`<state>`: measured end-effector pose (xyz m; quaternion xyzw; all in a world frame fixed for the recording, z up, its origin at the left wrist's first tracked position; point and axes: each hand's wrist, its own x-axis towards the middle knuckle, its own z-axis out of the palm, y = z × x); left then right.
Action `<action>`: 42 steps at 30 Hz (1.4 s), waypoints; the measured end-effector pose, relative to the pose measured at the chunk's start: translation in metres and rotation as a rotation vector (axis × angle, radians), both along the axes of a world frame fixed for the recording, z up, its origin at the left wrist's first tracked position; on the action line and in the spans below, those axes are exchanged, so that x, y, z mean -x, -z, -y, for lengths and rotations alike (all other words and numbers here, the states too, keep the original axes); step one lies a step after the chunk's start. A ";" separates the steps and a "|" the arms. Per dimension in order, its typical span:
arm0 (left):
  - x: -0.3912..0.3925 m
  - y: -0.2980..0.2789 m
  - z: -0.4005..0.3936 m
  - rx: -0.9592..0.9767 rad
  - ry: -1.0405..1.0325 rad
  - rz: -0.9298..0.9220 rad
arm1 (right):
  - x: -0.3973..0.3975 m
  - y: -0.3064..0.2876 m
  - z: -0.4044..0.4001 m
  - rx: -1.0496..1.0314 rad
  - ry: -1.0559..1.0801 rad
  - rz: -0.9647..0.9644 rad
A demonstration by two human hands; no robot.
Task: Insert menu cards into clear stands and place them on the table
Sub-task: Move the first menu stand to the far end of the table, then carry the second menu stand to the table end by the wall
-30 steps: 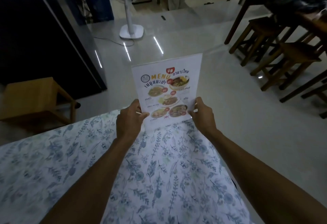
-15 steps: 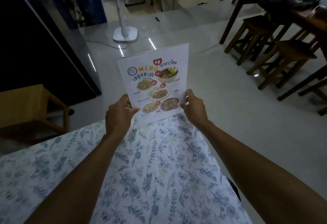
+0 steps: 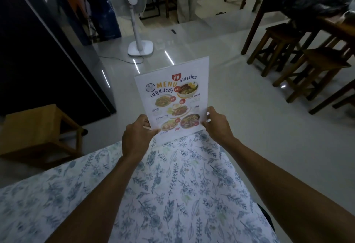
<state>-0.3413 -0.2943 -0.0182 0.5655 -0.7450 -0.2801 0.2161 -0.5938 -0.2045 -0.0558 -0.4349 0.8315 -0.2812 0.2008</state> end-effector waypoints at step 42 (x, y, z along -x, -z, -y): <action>-0.302 -0.100 -0.290 0.038 0.088 0.117 | -0.324 -0.113 -0.251 0.047 -0.077 -0.049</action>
